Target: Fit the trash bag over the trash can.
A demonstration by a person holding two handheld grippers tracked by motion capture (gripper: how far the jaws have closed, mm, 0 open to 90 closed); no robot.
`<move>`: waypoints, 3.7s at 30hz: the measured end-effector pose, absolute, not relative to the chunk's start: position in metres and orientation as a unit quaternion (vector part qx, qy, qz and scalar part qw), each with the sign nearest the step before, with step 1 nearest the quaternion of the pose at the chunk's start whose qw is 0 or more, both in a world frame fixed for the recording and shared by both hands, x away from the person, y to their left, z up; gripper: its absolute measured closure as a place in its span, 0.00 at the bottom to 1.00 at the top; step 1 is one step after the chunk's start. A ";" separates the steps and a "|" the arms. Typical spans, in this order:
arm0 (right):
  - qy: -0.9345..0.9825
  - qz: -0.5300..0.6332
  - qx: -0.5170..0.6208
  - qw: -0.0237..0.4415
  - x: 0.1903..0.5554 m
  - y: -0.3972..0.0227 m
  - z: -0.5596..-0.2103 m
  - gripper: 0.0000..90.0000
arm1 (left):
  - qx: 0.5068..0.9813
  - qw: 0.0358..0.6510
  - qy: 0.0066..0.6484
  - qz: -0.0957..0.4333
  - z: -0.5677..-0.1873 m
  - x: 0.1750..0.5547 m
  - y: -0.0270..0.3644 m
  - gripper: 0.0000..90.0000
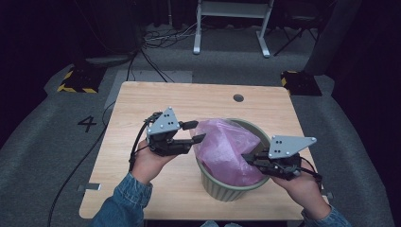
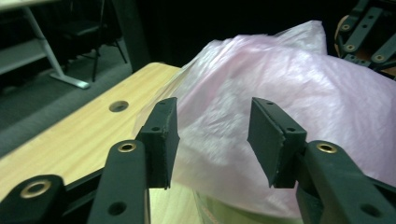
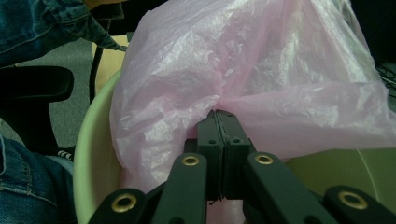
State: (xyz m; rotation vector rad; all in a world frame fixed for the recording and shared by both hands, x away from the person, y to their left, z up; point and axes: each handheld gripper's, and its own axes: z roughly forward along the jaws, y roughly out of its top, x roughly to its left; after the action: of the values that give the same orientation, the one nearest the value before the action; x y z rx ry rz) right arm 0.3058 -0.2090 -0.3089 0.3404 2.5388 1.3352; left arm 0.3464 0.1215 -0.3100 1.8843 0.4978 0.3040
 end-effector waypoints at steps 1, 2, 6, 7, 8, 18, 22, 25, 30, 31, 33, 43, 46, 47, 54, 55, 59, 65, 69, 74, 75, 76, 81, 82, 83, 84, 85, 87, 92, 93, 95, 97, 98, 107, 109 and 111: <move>0.871 0.460 0.117 0.127 0.306 -0.210 -0.308 0.98 | 0.798 0.554 0.212 0.111 -0.312 0.350 0.122 0.53; 0.869 0.462 0.120 0.128 0.306 -0.211 -0.308 0.98 | 0.800 0.558 0.203 0.085 -0.314 0.353 0.121 0.54; 0.869 0.461 0.127 0.132 0.312 -0.210 -0.306 0.97 | 0.819 0.553 0.150 0.009 -0.321 0.352 0.106 0.67; 0.868 0.460 0.130 0.132 0.314 -0.210 -0.307 0.97 | 0.825 0.548 0.139 0.008 -0.322 0.350 0.102 0.74; 0.868 0.459 0.135 0.133 0.317 -0.209 -0.307 0.97 | 0.831 0.541 0.133 0.007 -0.323 0.347 0.098 0.81; 0.851 0.460 0.194 0.161 0.336 -0.224 -0.305 1.00 | 0.873 0.482 0.051 0.057 -0.327 0.306 0.074 1.00; 0.833 0.478 0.213 0.179 0.335 -0.240 -0.304 1.00 | 0.872 0.482 0.047 0.065 -0.330 0.295 0.079 1.00; 0.823 0.489 0.223 0.183 0.335 -0.249 -0.301 1.00 | 0.868 0.490 0.055 0.065 -0.329 0.295 0.084 1.00; 0.822 0.498 0.211 0.179 0.332 -0.251 -0.296 1.00 | 0.828 0.543 0.107 0.091 -0.320 0.305 0.096 0.84; 0.824 0.497 0.204 0.179 0.330 -0.249 -0.297 1.00 | 0.824 0.548 0.113 0.091 -0.318 0.307 0.097 0.77; 0.827 0.496 0.196 0.177 0.328 -0.245 -0.298 1.00 | 0.819 0.556 0.108 0.091 -0.311 0.311 0.099 0.70; 0.832 0.490 0.184 0.183 0.323 -0.238 -0.298 1.00 | 0.803 0.569 0.110 0.142 -0.280 0.321 0.103 0.49; 0.832 0.491 0.183 0.184 0.323 -0.240 -0.298 1.00 | 0.797 0.573 0.117 0.151 -0.274 0.324 0.104 0.48; 0.832 0.491 0.182 0.184 0.323 -0.240 -0.297 1.00 | 0.797 0.572 0.119 0.152 -0.272 0.325 0.103 0.48; 0.831 0.497 0.164 0.189 0.318 -0.235 -0.291 1.00 | 0.817 0.548 0.117 0.138 -0.272 0.335 0.081 0.55; 0.830 0.498 0.165 0.190 0.319 -0.235 -0.291 1.00 | 0.822 0.542 0.116 0.132 -0.274 0.336 0.078 0.58; 0.829 0.497 0.172 0.189 0.321 -0.238 -0.293 1.00 | 0.837 0.521 0.108 0.126 -0.285 0.333 0.069 0.86; 0.830 0.494 0.182 0.186 0.323 -0.243 -0.298 1.00 | 0.843 0.517 0.096 0.113 -0.294 0.329 0.067 0.99; 0.830 0.491 0.190 0.184 0.325 -0.246 -0.299 0.99 | 0.846 0.515 0.085 0.104 -0.299 0.324 0.068 0.99; 0.831 0.490 0.199 0.171 0.326 -0.250 -0.300 0.92 | 0.852 0.510 0.066 0.097 -0.306 0.313 0.066 0.99; 0.830 0.493 0.200 0.165 0.326 -0.250 -0.299 0.86 | 0.853 0.509 0.062 0.098 -0.306 0.312 0.065 0.99; 0.829 0.496 0.200 0.162 0.326 -0.250 -0.298 0.78 | 0.855 0.506 0.056 0.098 -0.307 0.310 0.064 0.99; 0.827 0.511 0.196 0.124 0.333 -0.246 -0.289 0.55 | 0.860 0.499 0.041 0.095 -0.309 0.307 0.057 0.99; 0.829 0.511 0.197 0.115 0.336 -0.244 -0.287 0.53 | 0.860 0.499 0.039 0.094 -0.310 0.307 0.057 0.99; 0.829 0.511 0.199 0.108 0.338 -0.242 -0.285 0.52 | 0.860 0.500 0.037 0.092 -0.310 0.307 0.056 0.99; 0.830 0.510 0.201 0.105 0.341 -0.240 -0.284 0.51 | 0.861 0.500 0.034 0.090 -0.311 0.307 0.056 0.99; 0.830 0.509 0.205 0.102 0.344 -0.238 -0.283 0.50 | 0.861 0.500 0.032 0.089 -0.312 0.307 0.056 0.99; 0.832 0.505 0.212 0.088 0.350 -0.231 -0.283 0.49 | 0.862 0.498 0.029 0.088 -0.314 0.306 0.055 0.99; 0.846 0.488 0.204 0.061 0.358 -0.216 -0.284 0.78 | 0.864 0.496 0.029 0.085 -0.315 0.305 0.054 0.99; 0.849 0.485 0.199 0.071 0.357 -0.215 -0.285 0.83 | 0.863 0.496 0.033 0.091 -0.314 0.305 0.055 0.99; 0.848 0.487 0.193 0.078 0.353 -0.216 -0.286 0.90 | 0.855 0.505 0.053 0.104 -0.312 0.307 0.060 0.87; 0.845 0.494 0.184 0.092 0.348 -0.218 -0.287 0.91 | 0.849 0.513 0.067 0.108 -0.309 0.309 0.067 0.76; 0.843 0.498 0.179 0.100 0.345 -0.219 -0.288 0.92 | 0.846 0.518 0.069 0.110 -0.307 0.310 0.070 0.73; 0.839 0.510 0.144 0.123 0.333 -0.224 -0.294 0.97 | 0.827 0.542 0.085 0.122 -0.289 0.323 0.067 0.63; 0.838 0.515 0.135 0.121 0.332 -0.225 -0.293 0.98 | 0.832 0.536 0.083 0.119 -0.289 0.328 0.061 0.63; 0.835 0.521 0.125 0.121 0.331 -0.225 -0.292 0.99 | 0.834 0.533 0.083 0.117 -0.290 0.333 0.056 0.63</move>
State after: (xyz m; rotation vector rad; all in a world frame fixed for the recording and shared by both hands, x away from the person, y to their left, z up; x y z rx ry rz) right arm 0.3310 -0.2253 -0.2922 0.3646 2.4396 1.5226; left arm 0.3335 0.0559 -0.2895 1.9888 0.1979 0.2778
